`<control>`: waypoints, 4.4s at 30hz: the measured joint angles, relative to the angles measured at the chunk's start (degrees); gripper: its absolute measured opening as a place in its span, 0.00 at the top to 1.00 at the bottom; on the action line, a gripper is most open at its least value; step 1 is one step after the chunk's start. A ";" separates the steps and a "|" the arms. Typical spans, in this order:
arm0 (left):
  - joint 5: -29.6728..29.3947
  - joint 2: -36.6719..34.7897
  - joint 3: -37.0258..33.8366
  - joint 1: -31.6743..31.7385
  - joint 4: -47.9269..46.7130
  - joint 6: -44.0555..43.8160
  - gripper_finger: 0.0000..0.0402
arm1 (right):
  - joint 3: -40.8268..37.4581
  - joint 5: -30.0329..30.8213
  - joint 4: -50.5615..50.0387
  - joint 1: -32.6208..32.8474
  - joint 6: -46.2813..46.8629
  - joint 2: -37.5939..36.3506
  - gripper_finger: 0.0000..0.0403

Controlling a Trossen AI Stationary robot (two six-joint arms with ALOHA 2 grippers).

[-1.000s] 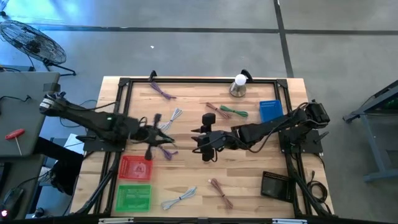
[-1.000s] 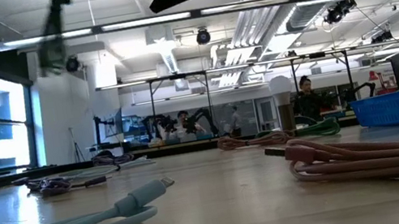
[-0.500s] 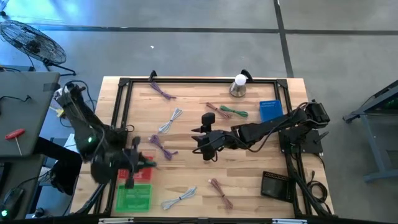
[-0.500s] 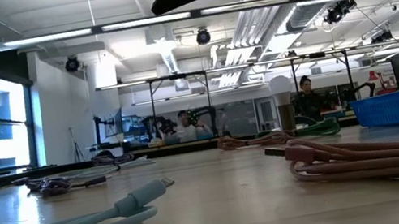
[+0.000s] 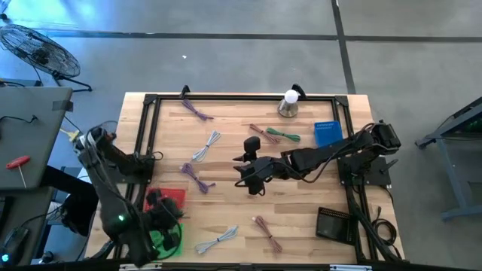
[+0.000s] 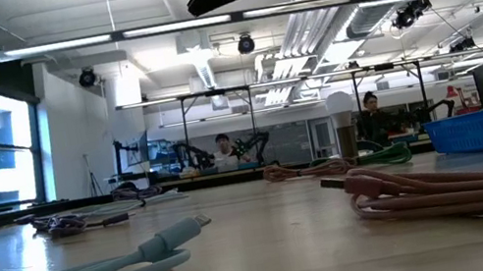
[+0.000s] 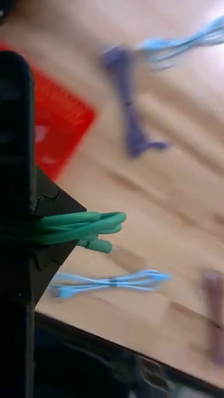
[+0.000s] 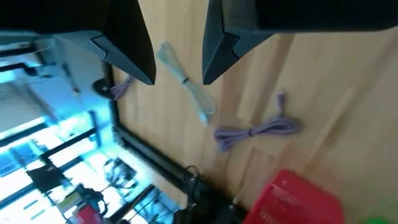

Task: Pick & Place USB Port
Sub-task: Put the bottom green charger cable into the green bin, then put the bottom purple charger cable into the black bin

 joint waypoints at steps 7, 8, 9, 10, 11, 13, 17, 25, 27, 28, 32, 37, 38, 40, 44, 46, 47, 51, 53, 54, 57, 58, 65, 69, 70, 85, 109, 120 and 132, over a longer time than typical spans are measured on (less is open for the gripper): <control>11.45 4.96 -0.07 -0.06 4.15 -9.45 0.98 | 0.00 -10.31 -6.12 1.52 5.38 -4.77 0.77; 12.05 5.50 -0.07 -0.04 5.04 -9.89 0.98 | 0.00 -12.23 -6.69 1.71 5.60 -5.35 0.78; 12.83 6.04 -0.07 -0.04 6.07 -9.97 0.98 | 0.00 -14.33 -7.42 1.95 5.64 -5.86 0.80; 13.75 6.70 -0.07 -0.04 7.00 -9.94 0.98 | 0.00 -16.68 -8.39 2.18 5.62 -6.30 0.81; 14.95 7.30 -0.07 -0.02 7.58 -9.94 0.98 | 0.00 -18.89 -9.34 2.37 5.62 -6.57 0.83; 17.54 8.47 -0.07 -0.02 7.89 -10.07 0.98 | 0.00 -23.11 -10.69 2.68 5.58 -7.00 0.85; 20.56 10.99 -0.13 -0.06 8.23 -11.08 0.98 | 0.00 -26.64 -13.02 3.08 5.58 -7.09 0.88; 19.58 12.36 -0.13 -0.02 6.73 -10.22 0.98 | 0.00 -28.00 -15.62 3.25 5.58 -7.09 0.91; 19.48 12.37 -0.13 -0.02 4.95 -10.02 0.98 | 0.00 -29.43 -15.81 3.27 5.58 -7.09 0.91; 19.38 12.37 -0.15 -0.02 3.79 -10.00 0.98 | 0.00 -30.15 -15.93 3.27 5.58 -7.09 0.91; 17.00 12.36 -0.17 -0.02 -0.56 -9.39 0.98 | 0.00 -32.50 -16.03 3.27 5.58 -7.09 0.91; 15.61 12.36 -0.17 0.00 -0.42 -8.52 0.98 | 0.00 -32.96 -16.56 3.27 5.58 -7.09 0.92; 15.61 12.36 -0.17 -0.02 -0.40 -8.58 0.98 | 0.00 -32.96 -16.70 3.27 5.58 -7.09 0.92; 15.64 12.74 -0.17 -0.02 -0.04 -8.92 0.98 | 0.00 -32.96 -17.12 3.27 5.58 -7.09 0.93; 18.63 14.43 -0.20 -0.02 0.06 -9.90 0.98 | 0.00 -32.98 -18.27 3.27 5.58 -7.09 0.92; 20.11 15.59 -0.22 -0.02 0.14 -9.88 0.98 | 0.00 -32.98 -18.56 3.27 5.58 -7.09 0.92; 20.64 16.03 -0.22 -0.02 0.15 -9.85 0.98 | 0.00 -32.98 -18.48 3.27 5.58 -7.09 0.92; 21.19 16.94 -0.24 -0.02 0.17 -9.64 0.98 | 0.00 -32.98 -18.41 3.27 5.58 -7.09 0.93; 19.81 16.99 -0.24 -0.04 0.20 -9.65 0.98 | 0.00 -32.98 -18.40 3.27 5.62 -7.09 0.93; 19.22 16.99 -0.24 -0.04 0.22 -9.83 0.98 | 0.00 -32.98 -18.39 3.27 5.64 -7.09 0.94; 18.59 16.99 -0.22 -0.02 0.91 -9.88 0.93 | 0.00 -32.98 -18.39 3.27 5.75 -7.09 0.94; 18.60 16.99 -0.22 -0.02 0.86 -9.88 0.91 | 0.00 -32.98 -18.40 3.27 5.75 -7.09 0.94; 21.16 16.99 -0.22 -0.02 0.70 -11.65 0.83 | 0.00 -33.00 -18.39 3.27 6.77 -7.09 0.94; 21.03 17.01 -0.22 0.10 0.64 -11.76 0.82 | 0.00 -33.00 -18.41 3.27 6.79 -7.07 0.94; 21.03 17.01 -0.22 0.44 0.66 -11.76 0.82 | 0.00 -33.01 -18.41 3.27 6.75 -7.07 0.94; 23.66 10.07 -0.11 5.31 2.32 -7.89 0.82 | 0.00 -33.83 -19.04 5.16 5.14 -7.07 0.94; 11.72 8.88 -0.13 15.51 5.38 13.41 0.70 | 0.00 -33.83 -21.22 5.41 5.79 -7.05 0.94; 7.22 8.88 -0.13 23.68 -5.84 42.77 0.45 | 0.00 -45.45 -22.63 6.98 6.04 -8.00 0.95; 15.20 10.45 -0.24 31.99 -4.46 62.58 0.45 | 0.02 -47.33 -22.27 17.67 9.83 -18.84 0.95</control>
